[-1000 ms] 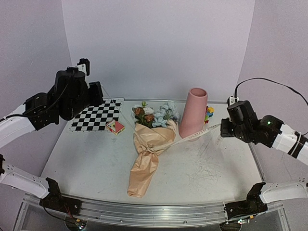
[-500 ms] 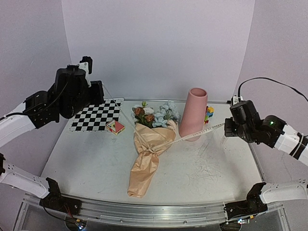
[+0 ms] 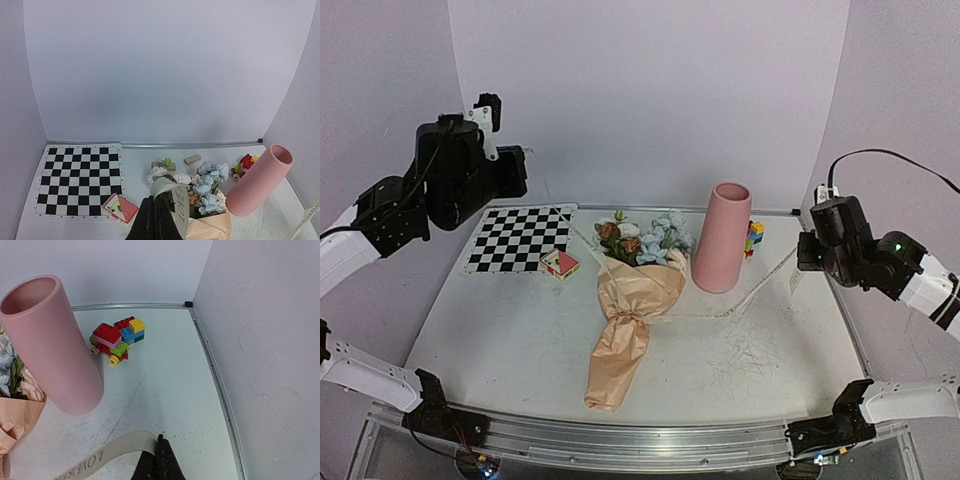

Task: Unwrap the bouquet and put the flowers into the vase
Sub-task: Untie the ribbon from the wrapping paper.

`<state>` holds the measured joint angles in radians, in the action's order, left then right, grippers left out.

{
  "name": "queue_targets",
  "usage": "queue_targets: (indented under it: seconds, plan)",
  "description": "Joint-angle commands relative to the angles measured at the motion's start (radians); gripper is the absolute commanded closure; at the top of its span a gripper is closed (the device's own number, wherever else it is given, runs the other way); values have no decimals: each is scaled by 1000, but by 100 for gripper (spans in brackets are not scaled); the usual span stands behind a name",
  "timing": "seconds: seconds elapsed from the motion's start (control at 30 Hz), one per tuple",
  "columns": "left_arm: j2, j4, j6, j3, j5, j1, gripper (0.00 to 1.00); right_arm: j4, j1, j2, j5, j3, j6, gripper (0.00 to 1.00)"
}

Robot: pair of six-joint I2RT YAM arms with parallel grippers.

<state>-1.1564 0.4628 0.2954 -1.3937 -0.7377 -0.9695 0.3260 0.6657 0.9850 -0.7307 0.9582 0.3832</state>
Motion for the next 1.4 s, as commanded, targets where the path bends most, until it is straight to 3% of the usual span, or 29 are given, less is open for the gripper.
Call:
queue_targets:
  seconds: [0.0, 0.2, 0.43, 0.7, 0.77, 0.8, 0.83, 0.87, 0.9, 0.97, 1.17, 1.37]
  plan:
    - [24, -26, -40, -55, -44, 5, 100, 28, -23, -13, -54, 42, -24, 99]
    - [48, -24, -56, -12, -111, 5, 100, 31, -56, -11, -35, 35, -24, 99]
    - [47, 79, 35, 55, -317, 5, 98, 48, -74, -28, 14, 6, 10, 95]
    - [57, 281, 315, 244, -198, 15, 94, 90, -73, -32, 73, -122, 154, 93]
    - [57, 318, 377, 298, -166, 29, 94, 105, -74, -39, 58, -154, 197, 88]
    - [55, 325, 406, 328, -140, 40, 88, 106, -74, -42, 67, -167, 214, 76]
    - [51, 329, 425, 348, -100, 54, 72, 107, -74, -44, 87, -170, 221, 60]
    - [45, 330, 445, 361, -63, 62, 53, 106, -74, -42, 108, -168, 225, 49]
    - [34, 330, 459, 368, -25, 72, 36, 101, -74, -39, 131, -165, 223, 47]
    - [-12, 324, 473, 359, 64, 77, 19, 61, -74, -29, 223, -158, 172, 46]
    - [-167, 264, 396, 295, 360, 76, 13, -103, -73, -1, 562, -189, 73, 41]
    - [-168, 15, 377, 435, 635, 77, 15, -318, -63, 48, 775, -301, 160, 45]
